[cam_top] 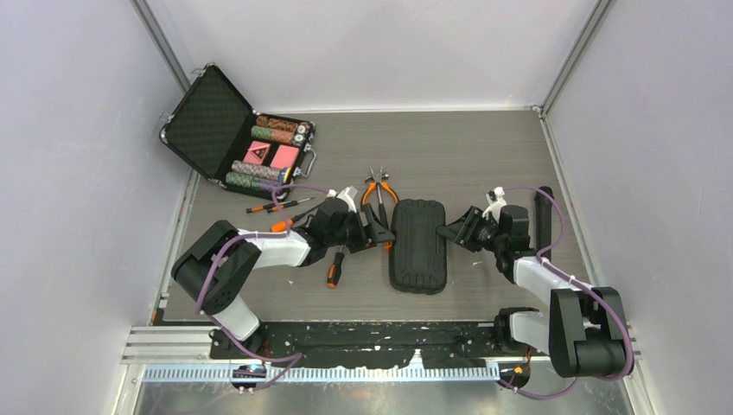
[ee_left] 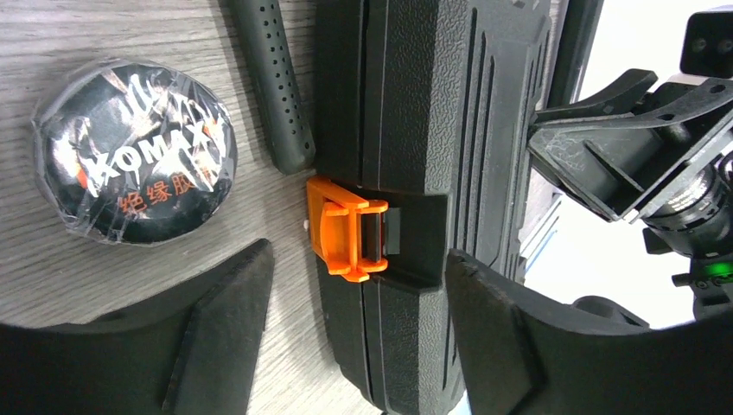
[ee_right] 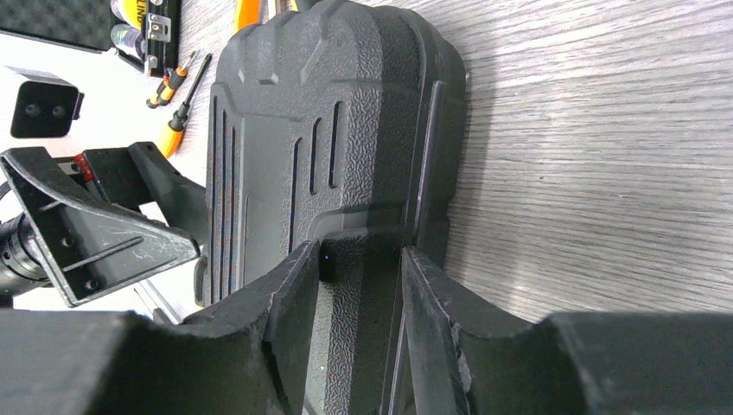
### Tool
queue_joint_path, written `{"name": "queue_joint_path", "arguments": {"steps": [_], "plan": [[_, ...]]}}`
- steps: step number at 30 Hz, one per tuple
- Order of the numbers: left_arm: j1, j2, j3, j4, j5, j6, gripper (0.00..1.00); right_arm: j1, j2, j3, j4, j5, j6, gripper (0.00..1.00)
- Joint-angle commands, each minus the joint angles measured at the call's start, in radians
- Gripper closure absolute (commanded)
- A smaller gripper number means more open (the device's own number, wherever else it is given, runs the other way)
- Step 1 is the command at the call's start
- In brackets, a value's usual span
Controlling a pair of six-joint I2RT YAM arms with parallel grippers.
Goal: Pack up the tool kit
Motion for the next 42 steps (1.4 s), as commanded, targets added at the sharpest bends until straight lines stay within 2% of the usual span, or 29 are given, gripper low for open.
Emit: {"name": "queue_joint_path", "arguments": {"steps": [1, 4, 13, 28, 42], "plan": [[-0.002, -0.015, 0.024, 0.068, 0.026, 0.0, 0.22, -0.013, 0.06, -0.04, -0.182, 0.052, -0.023, 0.55], [-0.003, -0.053, 0.007, 0.07, 0.025, -0.004, 0.16, -0.035, 0.061, -0.04, -0.186, 0.052, -0.015, 0.55], [-0.033, -0.17, 0.048, 0.001, 0.015, 0.027, 0.13, -0.043, 0.068, -0.029, -0.203, 0.058, -0.016, 0.55], [-0.049, -0.003, 0.259, -0.204, -0.016, 0.124, 0.12, -0.044, 0.078, -0.018, -0.215, 0.057, -0.018, 0.57], [-0.121, 0.036, 0.339, -0.227, 0.058, 0.101, 0.14, -0.043, 0.11, -0.005, -0.193, 0.036, -0.026, 0.57]]}}
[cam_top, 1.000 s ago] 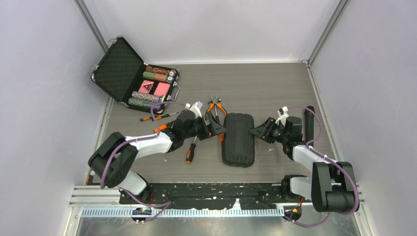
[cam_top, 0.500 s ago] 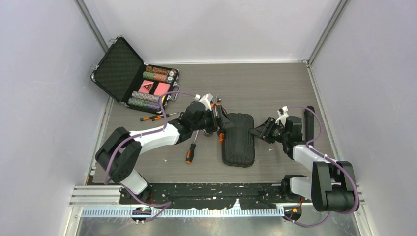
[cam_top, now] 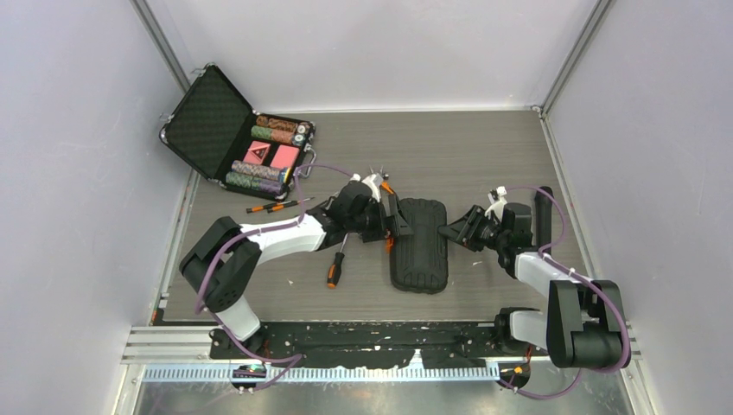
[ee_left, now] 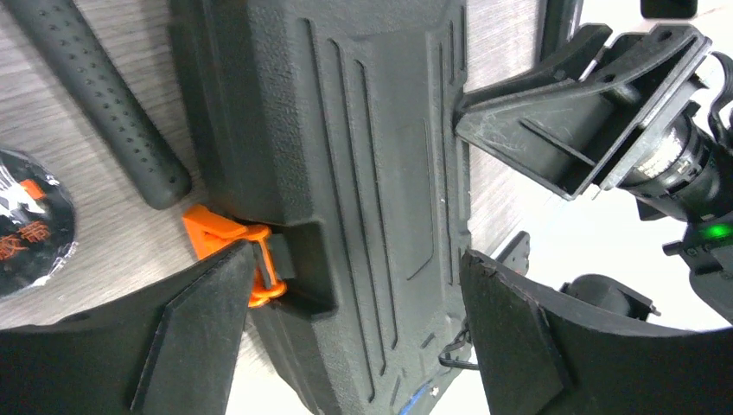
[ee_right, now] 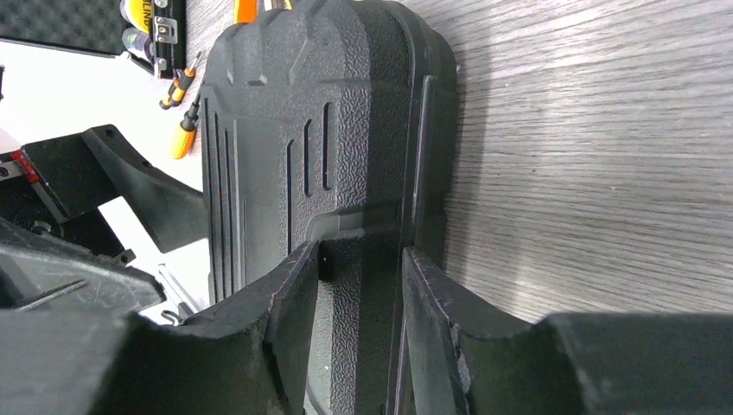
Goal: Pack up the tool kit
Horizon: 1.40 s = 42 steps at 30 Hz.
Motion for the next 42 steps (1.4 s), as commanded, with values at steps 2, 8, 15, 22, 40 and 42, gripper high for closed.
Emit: {"name": "queue_joint_path", "arguments": {"steps": [2, 8, 15, 22, 40, 42], "plan": [[-0.051, -0.006, 0.076, 0.072, 0.079, -0.028, 0.15, 0.008, 0.078, -0.035, -0.146, 0.084, -0.04, 0.57], [-0.094, -0.069, 0.104, 0.1, 0.089, -0.045, 0.17, 0.063, 0.109, -0.029, -0.11, 0.073, -0.027, 0.56], [-0.134, -0.155, 0.113, 0.123, 0.051, -0.051, 0.17, 0.149, 0.127, 0.006, -0.09, 0.074, 0.0, 0.53], [-0.137, -0.221, 0.091, 0.12, -0.034, -0.017, 0.17, 0.154, 0.014, 0.058, -0.218, 0.151, -0.056, 0.42], [-0.048, -0.441, -0.381, 0.23, -0.175, -0.153, 0.18, 0.178, -0.39, 0.26, -0.667, 0.478, -0.27, 0.37], [-0.048, -0.422, -0.381, 0.255, -0.152, -0.159, 0.18, 0.206, -0.398, 0.298, -0.701, 0.48, -0.285, 0.36]]}}
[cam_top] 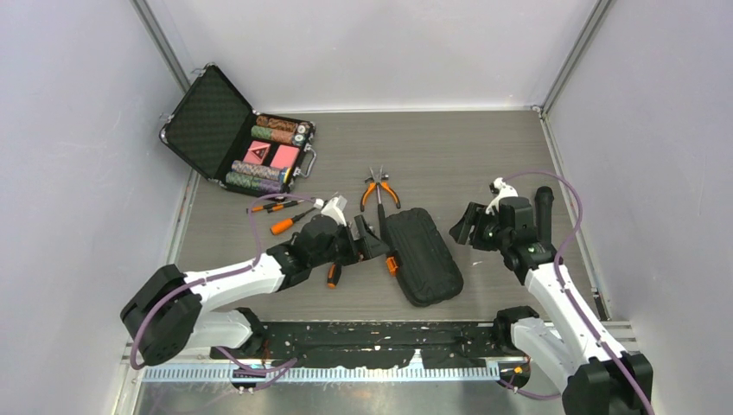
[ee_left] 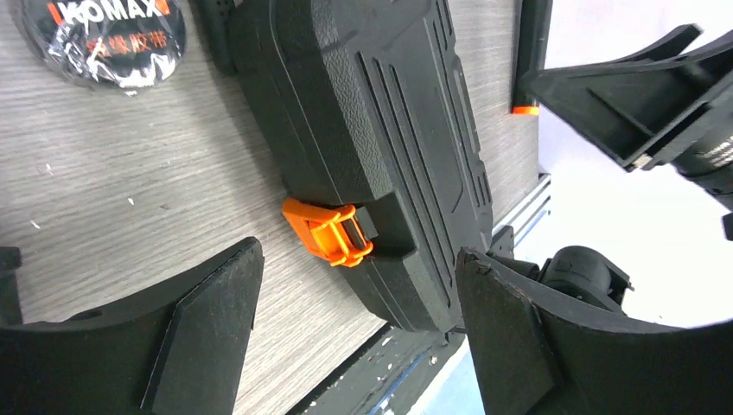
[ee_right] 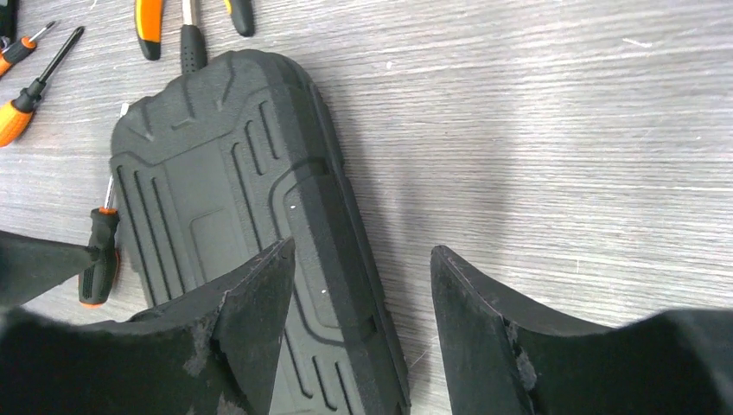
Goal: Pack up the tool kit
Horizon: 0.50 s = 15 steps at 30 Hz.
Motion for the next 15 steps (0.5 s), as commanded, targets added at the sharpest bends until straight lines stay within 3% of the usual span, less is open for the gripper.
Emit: {"name": "queue_joint_path", "arguments": {"steps": [1, 5, 9, 15], "plan": [[0.0, 0.018, 0.002, 0.175, 0.025, -0.055, 0.18, 0.066, -0.031, 0.116, -0.105, 0.06, -0.06, 0.36], [0.006, 0.016, -0.03, 0.208, 0.007, -0.075, 0.18, 0.227, -0.036, 0.208, -0.202, 0.146, -0.088, 0.34], [0.046, -0.059, -0.096, 0.173, -0.04, -0.078, 0.18, 0.453, -0.034, 0.269, -0.268, 0.357, -0.083, 0.34], [0.09, -0.143, -0.187, 0.156, -0.054, -0.083, 0.19, 0.739, 0.125, 0.373, -0.356, 0.57, -0.051, 0.3]]}}
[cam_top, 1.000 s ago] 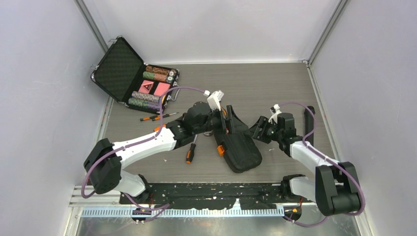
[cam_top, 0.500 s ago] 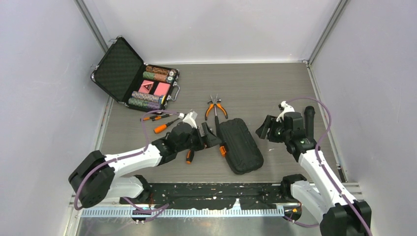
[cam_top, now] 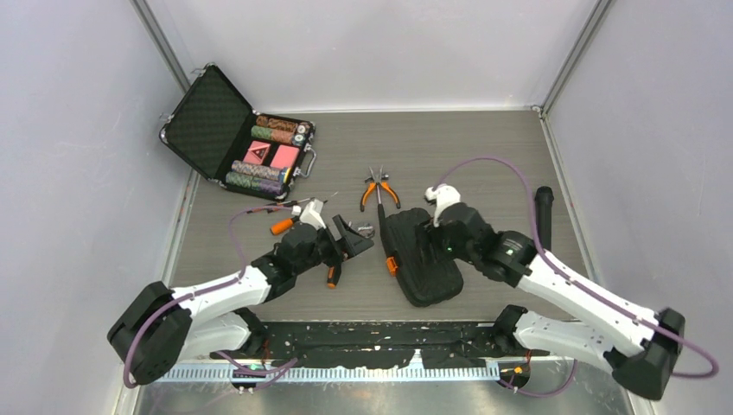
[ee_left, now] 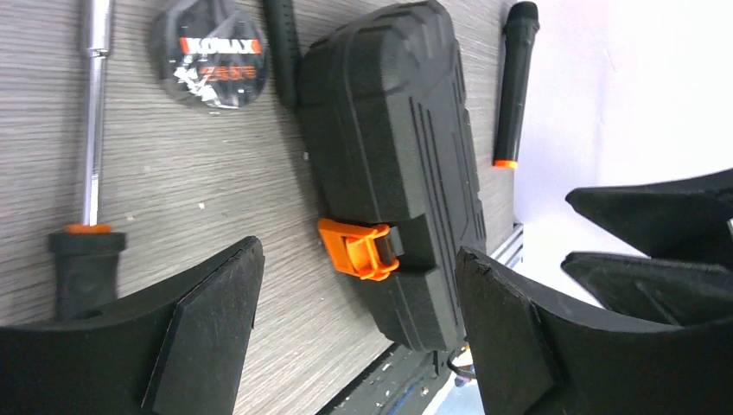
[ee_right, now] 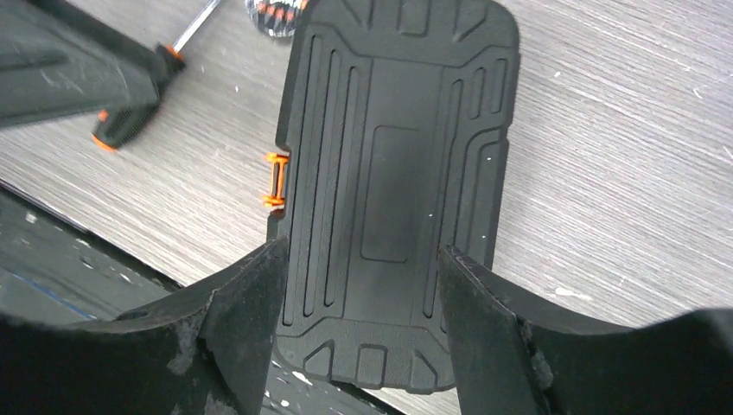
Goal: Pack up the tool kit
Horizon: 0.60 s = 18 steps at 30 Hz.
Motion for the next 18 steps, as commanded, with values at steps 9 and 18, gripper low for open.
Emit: {"name": "queue_joint_path", "arguments": {"steps": [9, 18], "plan": [[0.016, -0.077, -0.052, -0.003, -0.062, 0.021, 0.19, 0.263, 0.369, 0.208, -0.064, 0.263, 0.049, 0.17], [0.016, -0.038, -0.046, 0.029, -0.033, 0.047, 0.19, 0.263, 0.53, 0.227, -0.027, 0.348, 0.045, 0.1]]}}
